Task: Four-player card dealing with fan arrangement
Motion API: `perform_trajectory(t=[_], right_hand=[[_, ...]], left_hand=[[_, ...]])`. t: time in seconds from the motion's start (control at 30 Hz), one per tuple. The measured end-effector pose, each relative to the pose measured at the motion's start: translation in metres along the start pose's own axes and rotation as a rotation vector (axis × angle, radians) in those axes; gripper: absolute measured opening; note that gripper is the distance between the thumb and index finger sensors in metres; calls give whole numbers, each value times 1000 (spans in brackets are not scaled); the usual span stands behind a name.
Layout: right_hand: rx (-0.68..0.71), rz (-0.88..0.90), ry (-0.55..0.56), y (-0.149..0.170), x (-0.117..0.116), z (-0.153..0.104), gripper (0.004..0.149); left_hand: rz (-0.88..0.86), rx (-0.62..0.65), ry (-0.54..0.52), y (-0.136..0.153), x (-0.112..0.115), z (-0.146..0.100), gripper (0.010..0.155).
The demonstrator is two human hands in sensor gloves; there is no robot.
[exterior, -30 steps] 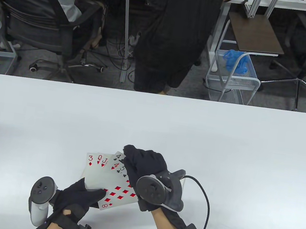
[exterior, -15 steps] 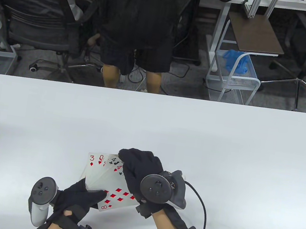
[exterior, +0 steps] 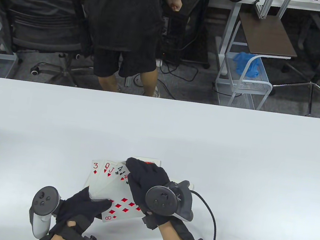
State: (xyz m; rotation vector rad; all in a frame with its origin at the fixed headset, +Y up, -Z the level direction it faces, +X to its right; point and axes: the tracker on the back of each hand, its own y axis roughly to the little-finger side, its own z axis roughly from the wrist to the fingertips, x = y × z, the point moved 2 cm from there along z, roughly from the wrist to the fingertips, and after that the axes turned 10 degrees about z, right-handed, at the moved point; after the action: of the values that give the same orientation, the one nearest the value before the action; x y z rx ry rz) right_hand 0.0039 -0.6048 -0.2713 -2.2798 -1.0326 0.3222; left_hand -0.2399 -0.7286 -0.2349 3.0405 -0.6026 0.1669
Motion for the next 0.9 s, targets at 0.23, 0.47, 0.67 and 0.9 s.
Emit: perform_trajectory(t=[0.23, 0.47, 0.67, 0.9], right_hand=[[100, 77, -225, -36, 5, 28, 45], [19, -123, -525, -53, -10, 52, 51], [-28, -101, -561, -37, -7, 58, 61], [-9, -84, -544, -36, -13, 56, 40]], left_hand=[[79, -1, 11, -4, 1, 2, 43], [227, 60, 9, -16, 2, -2, 42], [144, 44, 28, -12, 2, -1, 41], [138, 35, 63, -8, 4, 2, 43]])
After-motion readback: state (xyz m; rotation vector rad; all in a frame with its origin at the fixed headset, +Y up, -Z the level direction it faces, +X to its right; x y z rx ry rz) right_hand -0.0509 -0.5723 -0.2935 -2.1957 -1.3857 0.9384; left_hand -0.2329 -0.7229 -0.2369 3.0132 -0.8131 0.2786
